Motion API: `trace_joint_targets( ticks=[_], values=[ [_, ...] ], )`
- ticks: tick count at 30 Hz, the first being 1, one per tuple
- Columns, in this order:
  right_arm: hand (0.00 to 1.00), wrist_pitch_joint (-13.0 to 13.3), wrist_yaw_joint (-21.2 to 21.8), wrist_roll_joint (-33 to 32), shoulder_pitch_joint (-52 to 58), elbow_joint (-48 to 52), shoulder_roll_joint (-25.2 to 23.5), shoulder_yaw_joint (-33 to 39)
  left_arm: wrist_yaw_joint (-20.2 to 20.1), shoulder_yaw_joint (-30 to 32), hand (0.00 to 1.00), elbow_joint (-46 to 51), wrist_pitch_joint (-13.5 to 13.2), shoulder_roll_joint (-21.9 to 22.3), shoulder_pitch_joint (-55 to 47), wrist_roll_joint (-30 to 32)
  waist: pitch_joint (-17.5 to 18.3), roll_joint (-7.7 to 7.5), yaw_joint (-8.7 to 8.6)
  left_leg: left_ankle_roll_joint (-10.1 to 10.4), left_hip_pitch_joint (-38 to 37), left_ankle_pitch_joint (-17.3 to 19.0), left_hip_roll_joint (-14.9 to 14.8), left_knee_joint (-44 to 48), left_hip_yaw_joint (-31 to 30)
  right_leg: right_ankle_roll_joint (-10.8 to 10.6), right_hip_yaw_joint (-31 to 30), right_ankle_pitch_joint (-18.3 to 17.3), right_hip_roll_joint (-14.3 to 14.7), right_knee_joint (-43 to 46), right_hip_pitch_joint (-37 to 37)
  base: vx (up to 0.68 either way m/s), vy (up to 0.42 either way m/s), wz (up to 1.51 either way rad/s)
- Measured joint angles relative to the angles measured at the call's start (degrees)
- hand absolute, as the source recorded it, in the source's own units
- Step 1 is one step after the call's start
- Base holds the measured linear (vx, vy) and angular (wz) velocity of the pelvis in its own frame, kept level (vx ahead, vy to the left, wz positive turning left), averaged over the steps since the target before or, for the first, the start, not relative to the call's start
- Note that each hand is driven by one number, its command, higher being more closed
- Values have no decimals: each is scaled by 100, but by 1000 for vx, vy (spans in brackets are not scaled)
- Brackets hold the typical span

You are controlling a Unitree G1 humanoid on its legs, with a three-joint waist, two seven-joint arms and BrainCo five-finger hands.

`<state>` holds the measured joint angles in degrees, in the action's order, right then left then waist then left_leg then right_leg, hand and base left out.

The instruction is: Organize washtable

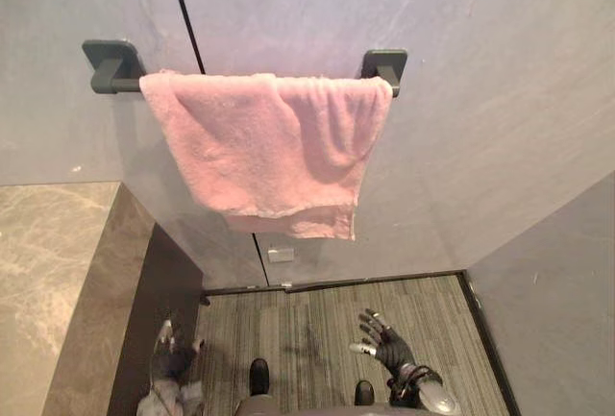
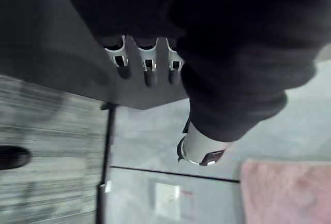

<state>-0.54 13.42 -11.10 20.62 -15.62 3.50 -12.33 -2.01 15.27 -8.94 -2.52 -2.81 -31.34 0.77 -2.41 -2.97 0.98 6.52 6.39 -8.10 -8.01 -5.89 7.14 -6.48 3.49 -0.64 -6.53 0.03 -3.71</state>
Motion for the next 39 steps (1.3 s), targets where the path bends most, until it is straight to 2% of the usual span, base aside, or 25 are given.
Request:
trace_joint_targets(
  ticks=[1,2,3,4,7,8,11,15,17,18,20,21,22,25,30,35,39],
  values=[
    [0,-5,155,3,132,370,130,-175,-344,-301,0,36,16,-206,-282,-62,50,31,10,1,-30,15,4,0,27,0,-24,-7,-5,-1,12,16,-2,-8],
    [0,-3,225,-3,158,540,207,-257,-509,-513,0,77,19,-339,-392,-130,79,29,2,1,-47,18,8,0,27,1,-23,-16,-9,0,27,22,-2,-4],
    [0,1,376,-58,163,925,419,-478,-841,-1138,0,334,34,-760,-631,-363,140,47,-3,3,-78,24,9,0,27,-2,-19,-38,-10,13,51,0,0,0],
    [0,2,432,-149,151,1058,506,-589,-970,-1403,0,482,38,-942,-686,-534,170,52,3,3,-78,24,9,0,25,0,-14,-42,-10,15,51,0,0,0],
    [0,19,591,-931,-114,1737,999,-1107,-1534,-2469,0,1503,27,-1722,-722,-1633,224,46,-15,3,-79,24,8,0,21,0,11,-46,-13,22,52,0,0,0],
    [0,30,604,-1288,-226,2013,1159,-1295,-1625,-2710,0,1840,6,-1943,-644,-2199,230,37,-21,2,-80,24,8,0,21,1,22,-46,-15,21,52,0,0,0],
    [0,176,592,-2095,-362,2713,1327,-1640,-1619,-2889,0,2527,-34,-2219,-350,-3240,281,-34,-22,3,-80,23,9,0,11,1,53,-45,-22,21,51,0,0,0],
    [0,495,392,-2731,-1055,2954,1257,-2082,-1167,-3209,0,3091,-301,-2183,246,-3836,317,-74,-19,21,-80,7,17,1,-51,27,85,-25,-27,22,66,8,-2,2],
    [0,663,228,-2903,-1417,2953,1147,-2212,-953,-3253,0,3184,-474,-1989,567,-3958,349,-121,-12,-10,-112,-17,21,2,-61,22,91,-5,-30,34,99,0,0,0],
    [0,709,121,-2941,-1654,2949,1067,-2302,-846,-3250,0,3183,-553,-1877,768,-4005,327,-80,-10,-10,-148,-18,23,2,-69,5,101,5,-32,36,142,0,0,0],
    [0,802,-74,-2937,-2020,2922,1020,-2472,-639,-3244,0,3184,-660,-1703,1019,-4013,357,-108,-1,-11,-185,-18,23,2,-73,5,104,2,-32,61,168,0,0,0],
    [0,873,-158,-2930,-2239,2833,945,-2546,-506,-3194,0,3185,-712,-1539,1146,-3989,331,-48,-1,-11,-185,-18,23,2,-76,6,106,0,-32,76,165,0,0,0],
    [0,909,-259,-2895,-2435,2694,836,-2605,-366,-3130,0,3185,-747,-1377,1262,-3928,347,-69,3,-11,-186,-19,23,1,-79,8,107,-2,-32,85,164,0,0,0],
    [0,926,-479,-2833,-2821,2296,565,-2680,-67,-2959,0,3184,-807,-1138,1501,-3755,307,-5,21,2,-141,-12,23,0,-111,38,141,-21,-32,103,140,-22,2,5],
    [0,955,-637,-2653,-3238,1975,343,-2631,123,-2716,0,3184,-898,-912,1808,-3417,230,69,50,17,199,-57,21,1,-189,62,233,-38,-28,192,-187,-40,3,10],
    [0,972,-829,-2414,-3742,1470,245,-2144,210,-2563,0,3107,-983,-867,2395,-3152,-37,87,157,-20,559,-163,21,33,-207,51,260,-22,-30,288,-563,-13,0,4],
    [0,954,-979,-2234,-3994,1190,254,-1753,227,-2294,0,2779,-1147,-865,2923,-3134,-213,103,152,-51,711,-237,33,40,-200,13,255,8,-44,349,-747,50,-5,-2]
  ],
)
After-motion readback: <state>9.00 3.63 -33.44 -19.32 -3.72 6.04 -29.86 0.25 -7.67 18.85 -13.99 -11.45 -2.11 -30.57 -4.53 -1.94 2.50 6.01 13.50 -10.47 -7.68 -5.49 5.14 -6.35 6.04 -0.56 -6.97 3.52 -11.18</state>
